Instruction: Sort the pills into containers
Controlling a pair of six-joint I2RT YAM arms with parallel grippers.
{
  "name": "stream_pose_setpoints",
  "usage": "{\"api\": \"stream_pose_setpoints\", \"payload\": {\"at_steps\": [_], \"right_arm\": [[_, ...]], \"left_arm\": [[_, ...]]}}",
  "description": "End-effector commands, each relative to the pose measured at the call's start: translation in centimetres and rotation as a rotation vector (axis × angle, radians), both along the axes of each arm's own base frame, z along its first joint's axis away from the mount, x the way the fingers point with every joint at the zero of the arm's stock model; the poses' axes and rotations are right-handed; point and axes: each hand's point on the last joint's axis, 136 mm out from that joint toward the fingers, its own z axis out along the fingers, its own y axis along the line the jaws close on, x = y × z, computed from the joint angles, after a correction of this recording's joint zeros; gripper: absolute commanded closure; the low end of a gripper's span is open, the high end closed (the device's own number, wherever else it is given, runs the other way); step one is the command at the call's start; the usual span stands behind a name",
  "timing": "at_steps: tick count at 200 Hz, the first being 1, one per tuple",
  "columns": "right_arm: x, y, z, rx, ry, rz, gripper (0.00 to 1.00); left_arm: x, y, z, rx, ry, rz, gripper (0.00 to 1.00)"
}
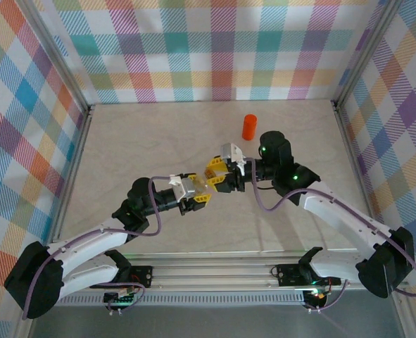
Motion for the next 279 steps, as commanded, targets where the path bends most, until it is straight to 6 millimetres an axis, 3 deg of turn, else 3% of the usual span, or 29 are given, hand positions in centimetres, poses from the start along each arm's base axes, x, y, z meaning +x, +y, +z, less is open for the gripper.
{"api": "stream_pose_setpoints", "payload": {"at_steps": [1,22,45,66,107,146,181,200,221,232,257,279], "right_arm": [[-0.6,0.4,-0.4,-0.021,0.056,0.041,0.63],[0.1,0.5,-1.3,-0.038,0.106,0.0,0.66],[2.1,0.8,-2.4,-0.051,0.223,-0.132,0.64],[4.1,0.9,-3.8,-0.075,0.421,-0.307,0.67],[5.5,1.2,-6.4,-0.109,0.728,-0.515,0.74],[7.6,-0.2,-7.6,-0.128,0.886,-0.768,0.71],[8.1,0.2,-5.8,-0.066,0.886,-0.77,0.62],[7.7,0.8,-3.3,-0.022,0.811,-0.679,0.51],[7.2,0.2,-1.6,0.0,0.722,-0.655,0.39],[6.7,-0.1,-0.6,0.016,0.669,-0.627,0.32],[5.1,-0.4,0.9,0.036,0.522,-0.533,0.28],[2.5,-0.2,1.7,0.046,0.319,-0.35,0.27]], "left_arm": [[0.3,-0.1,0.5,-0.003,-0.033,-0.013,1.0],[0.7,-0.3,0.4,0.008,-0.031,-0.019,1.0],[1.1,-0.4,0.1,0.033,-0.037,-0.018,1.0],[1.5,-0.6,-0.5,0.077,-0.038,-0.019,1.0],[1.7,-0.5,-1.0,0.108,-0.054,-0.018,1.0],[1.8,-0.2,-1.4,0.12,-0.055,0.001,1.0],[1.6,0.0,-1.6,0.121,-0.055,0.007,1.0],[1.7,0.0,-1.8,0.124,-0.05,0.008,1.0],[1.8,-0.1,-1.8,0.122,-0.043,0.003,1.0],[1.7,-0.1,-1.9,0.124,-0.038,-0.002,1.0],[1.4,-0.2,-1.9,0.117,-0.036,-0.019,1.0],[0.7,-0.4,-1.7,0.107,-0.035,-0.057,1.0]]}}
